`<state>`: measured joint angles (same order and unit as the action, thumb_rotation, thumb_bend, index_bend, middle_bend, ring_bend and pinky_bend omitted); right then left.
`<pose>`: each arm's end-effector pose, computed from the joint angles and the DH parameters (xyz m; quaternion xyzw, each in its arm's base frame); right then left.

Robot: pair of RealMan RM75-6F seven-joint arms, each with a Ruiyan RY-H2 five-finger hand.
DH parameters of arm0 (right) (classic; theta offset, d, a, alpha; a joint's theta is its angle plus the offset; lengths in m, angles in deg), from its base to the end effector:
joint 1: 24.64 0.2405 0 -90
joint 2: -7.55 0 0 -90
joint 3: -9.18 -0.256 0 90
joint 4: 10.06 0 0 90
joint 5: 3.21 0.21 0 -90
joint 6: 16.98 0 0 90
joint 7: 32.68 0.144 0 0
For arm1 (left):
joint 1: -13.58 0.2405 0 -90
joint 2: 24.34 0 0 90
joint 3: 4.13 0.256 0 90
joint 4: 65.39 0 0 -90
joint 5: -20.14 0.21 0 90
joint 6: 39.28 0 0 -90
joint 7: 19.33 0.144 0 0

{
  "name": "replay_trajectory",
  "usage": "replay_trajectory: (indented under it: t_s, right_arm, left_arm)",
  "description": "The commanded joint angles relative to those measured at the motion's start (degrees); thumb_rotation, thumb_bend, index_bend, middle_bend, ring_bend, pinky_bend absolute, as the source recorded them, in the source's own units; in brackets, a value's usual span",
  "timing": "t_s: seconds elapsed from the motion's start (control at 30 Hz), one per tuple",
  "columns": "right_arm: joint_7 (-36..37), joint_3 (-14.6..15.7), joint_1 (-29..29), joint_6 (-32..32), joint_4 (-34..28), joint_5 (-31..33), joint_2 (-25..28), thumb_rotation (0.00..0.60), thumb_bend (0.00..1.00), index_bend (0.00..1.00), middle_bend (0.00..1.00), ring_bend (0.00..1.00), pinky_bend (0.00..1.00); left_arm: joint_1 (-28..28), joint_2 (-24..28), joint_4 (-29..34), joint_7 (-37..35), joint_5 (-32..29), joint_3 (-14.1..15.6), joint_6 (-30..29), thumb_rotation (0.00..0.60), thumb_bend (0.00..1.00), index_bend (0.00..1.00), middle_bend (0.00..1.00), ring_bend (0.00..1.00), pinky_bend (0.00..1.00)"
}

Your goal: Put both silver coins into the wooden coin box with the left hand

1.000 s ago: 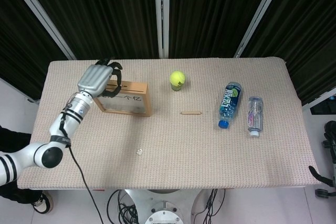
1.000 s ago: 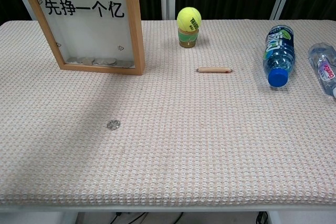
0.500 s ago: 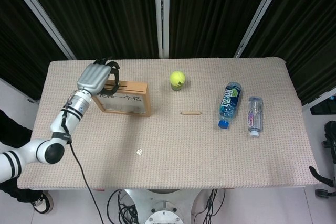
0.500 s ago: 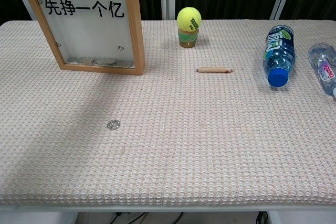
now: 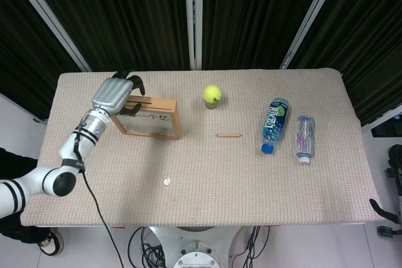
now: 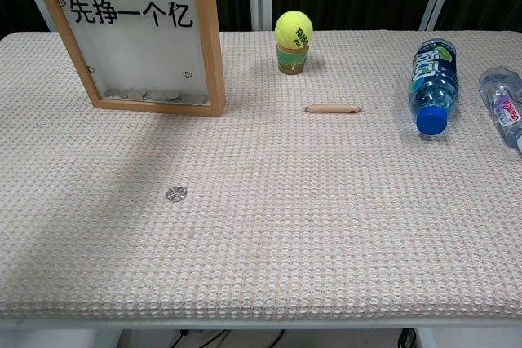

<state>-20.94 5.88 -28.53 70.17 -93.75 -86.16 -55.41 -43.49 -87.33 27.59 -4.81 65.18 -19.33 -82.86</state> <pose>-0.3679 -0.1302 0.1928 0.5248 -0.4316 0.3621 0.6382 -0.0943 0.4235 0.1246 -0.7190 -0.3821 -0.3727 0.4451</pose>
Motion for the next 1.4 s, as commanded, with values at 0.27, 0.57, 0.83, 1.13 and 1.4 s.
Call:
replay_trajectory:
  t_s: [0.27, 0.57, 0.83, 1.13, 1.4]
  right_arm:
    - [0.18, -0.09, 0.03, 0.11, -0.02, -0.08, -0.04, 0.600, 0.14, 0.00, 0.00, 0.00, 0.00]
    - [0.66, -0.31, -0.32, 0.33, 0.35, 0.53, 0.10, 0.600, 0.14, 0.00, 0.00, 0.00, 0.00]
    - [1.28, 0.11, -0.13, -0.77, 1.14, 0.48, -0.22, 0.600, 0.14, 0.00, 0.00, 0.00, 0.00]
    - [1.05, 0.55, 0.03, -0.75, -0.37, -0.57, 0.29, 0.600, 0.14, 0.00, 0.00, 0.00, 0.00]
    - [0.34, 0.36, 0.04, -0.91, -1.21, 0.06, 0.28, 0.600, 0.14, 0.00, 0.00, 0.00, 0.00]
  left_arm:
    - [3.80, 2.69, 6.11, -4.72, 9.34, -1.16, -6.31, 0.600, 0.35, 0.17, 0.21, 0.03, 0.14]
    - [14.85, 8.09, 23.05, -5.80, 36.40, 7.82, -18.24, 0.600, 0.35, 0.27, 0.21, 0.03, 0.16]
    - [27.58, 1.71, 17.91, -10.92, 53.86, 19.88, -30.13, 0.600, 0.35, 0.32, 0.24, 0.06, 0.18]
    - [31.82, -9.10, 5.16, -15.34, 56.14, 22.20, -31.95, 0.600, 0.35, 0.35, 0.25, 0.06, 0.18]
    - [30.59, -19.99, -7.59, -15.57, 57.19, 19.90, -30.61, 0.600, 0.32, 0.38, 0.26, 0.07, 0.18]
